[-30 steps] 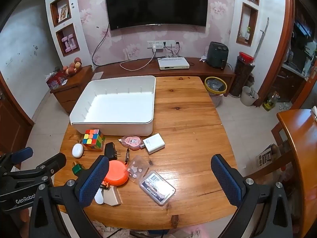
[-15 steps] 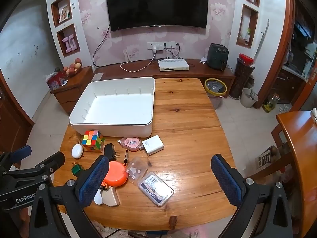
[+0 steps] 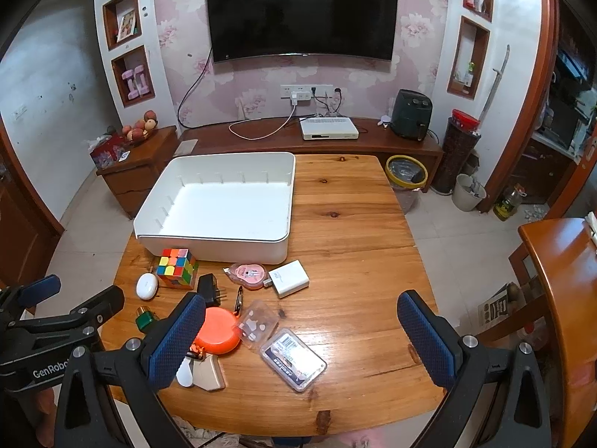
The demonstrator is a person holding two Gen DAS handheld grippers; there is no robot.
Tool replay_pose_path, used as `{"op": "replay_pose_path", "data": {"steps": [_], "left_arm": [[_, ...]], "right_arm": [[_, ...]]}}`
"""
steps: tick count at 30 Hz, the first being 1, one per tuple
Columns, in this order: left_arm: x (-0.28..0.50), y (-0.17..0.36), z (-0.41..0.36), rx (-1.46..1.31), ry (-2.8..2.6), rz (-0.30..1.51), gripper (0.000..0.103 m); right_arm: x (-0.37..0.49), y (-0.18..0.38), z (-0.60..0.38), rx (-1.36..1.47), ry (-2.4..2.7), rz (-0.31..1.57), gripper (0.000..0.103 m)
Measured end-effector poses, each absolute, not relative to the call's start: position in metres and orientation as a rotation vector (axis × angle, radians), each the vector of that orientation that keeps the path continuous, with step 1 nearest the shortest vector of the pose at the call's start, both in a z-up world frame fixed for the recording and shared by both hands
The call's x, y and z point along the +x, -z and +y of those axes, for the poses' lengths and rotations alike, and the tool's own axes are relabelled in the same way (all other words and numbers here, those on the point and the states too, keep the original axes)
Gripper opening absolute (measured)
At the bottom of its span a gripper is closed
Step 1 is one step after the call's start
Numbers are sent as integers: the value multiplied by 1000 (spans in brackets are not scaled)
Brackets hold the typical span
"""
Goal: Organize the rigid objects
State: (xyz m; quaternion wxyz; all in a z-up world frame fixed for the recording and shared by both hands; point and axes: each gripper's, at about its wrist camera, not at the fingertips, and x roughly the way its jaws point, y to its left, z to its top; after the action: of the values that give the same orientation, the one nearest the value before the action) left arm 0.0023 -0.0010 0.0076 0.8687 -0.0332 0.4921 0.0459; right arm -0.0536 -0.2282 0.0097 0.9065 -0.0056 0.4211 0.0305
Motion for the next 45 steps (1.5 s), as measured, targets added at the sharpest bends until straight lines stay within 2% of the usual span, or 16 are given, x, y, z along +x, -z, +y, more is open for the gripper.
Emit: {"op": "replay_pose_path", "data": {"steps": [45], "left_arm": [[-3, -17, -11, -83, -83, 1014, 102]], "right_arm": [[-73, -12, -239, 16, -91, 863, 103]]}}
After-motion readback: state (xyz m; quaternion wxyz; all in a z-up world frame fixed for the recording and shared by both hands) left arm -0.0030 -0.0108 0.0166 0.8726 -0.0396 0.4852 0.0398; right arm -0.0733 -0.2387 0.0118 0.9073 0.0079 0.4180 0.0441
